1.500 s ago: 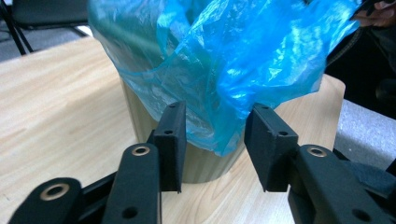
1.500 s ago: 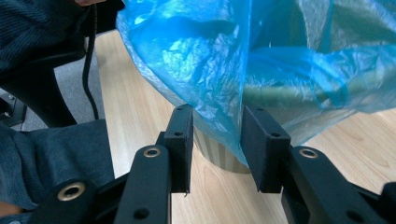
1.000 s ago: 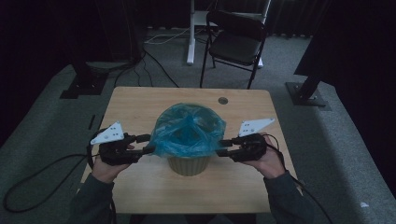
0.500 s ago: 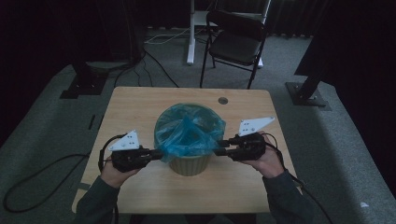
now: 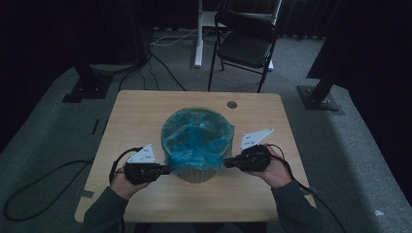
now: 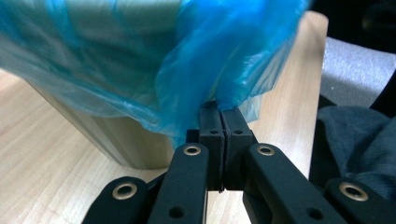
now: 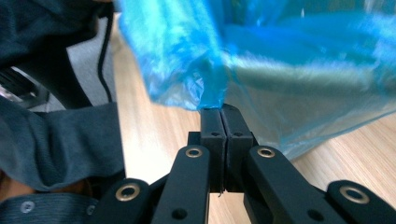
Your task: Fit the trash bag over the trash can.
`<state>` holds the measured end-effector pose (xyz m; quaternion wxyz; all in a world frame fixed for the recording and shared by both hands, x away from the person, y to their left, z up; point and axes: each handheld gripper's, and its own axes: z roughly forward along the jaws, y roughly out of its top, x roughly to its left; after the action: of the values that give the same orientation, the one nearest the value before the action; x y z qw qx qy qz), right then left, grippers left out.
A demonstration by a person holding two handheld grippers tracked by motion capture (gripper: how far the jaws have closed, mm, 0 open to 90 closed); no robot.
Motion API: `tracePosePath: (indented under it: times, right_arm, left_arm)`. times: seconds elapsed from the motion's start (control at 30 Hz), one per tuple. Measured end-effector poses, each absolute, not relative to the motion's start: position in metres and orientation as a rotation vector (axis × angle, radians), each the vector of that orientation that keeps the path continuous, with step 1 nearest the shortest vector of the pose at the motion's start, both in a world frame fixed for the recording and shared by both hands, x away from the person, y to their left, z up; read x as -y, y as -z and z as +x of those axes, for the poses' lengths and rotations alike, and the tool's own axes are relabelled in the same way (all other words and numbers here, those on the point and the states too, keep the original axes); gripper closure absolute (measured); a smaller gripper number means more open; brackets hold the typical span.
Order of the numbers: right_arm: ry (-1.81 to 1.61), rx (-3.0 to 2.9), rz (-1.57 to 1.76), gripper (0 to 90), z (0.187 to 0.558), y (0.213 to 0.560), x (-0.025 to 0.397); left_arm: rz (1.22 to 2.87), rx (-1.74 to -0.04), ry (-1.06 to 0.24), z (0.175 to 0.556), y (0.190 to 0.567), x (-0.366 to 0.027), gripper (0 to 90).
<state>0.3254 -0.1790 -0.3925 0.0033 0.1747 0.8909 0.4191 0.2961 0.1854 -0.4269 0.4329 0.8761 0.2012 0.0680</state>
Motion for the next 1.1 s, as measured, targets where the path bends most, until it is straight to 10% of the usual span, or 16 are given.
tracePosePath:
  times: [0.6,1.1]
  right_arm:
    - [-1.202,-2.784,0.682,89.1,0.337,0.407,0.185]
    - [-1.307,-2.706,0.655,69.0,0.329,0.387,0.203]
  left_arm:
    - [2.141,-0.662,-0.197,0.312,0.436,-0.209,88.8]
    - [1.995,-0.689,-0.260,0.298,0.420,-0.234,59.5]
